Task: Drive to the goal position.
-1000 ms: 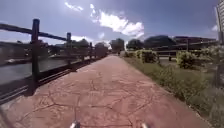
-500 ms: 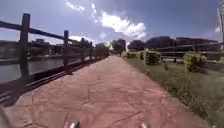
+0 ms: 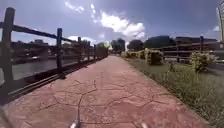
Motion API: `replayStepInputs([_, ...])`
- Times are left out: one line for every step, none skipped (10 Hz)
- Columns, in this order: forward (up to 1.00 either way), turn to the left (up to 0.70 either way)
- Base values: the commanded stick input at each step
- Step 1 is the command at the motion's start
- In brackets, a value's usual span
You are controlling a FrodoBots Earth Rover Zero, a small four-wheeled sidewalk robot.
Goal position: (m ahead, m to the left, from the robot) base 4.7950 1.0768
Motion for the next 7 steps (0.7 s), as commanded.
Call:
replayStepInputs([0.85,0.00])
replayStepInputs([0.85,0.00])
replayStepInputs([0.85,0.00])
replayStepInputs([0.85,0.00])
replayStepInputs([0.85,0.00])
replayStepInputs([0.85,0.00])
replayStepInputs([0.85,0.00])
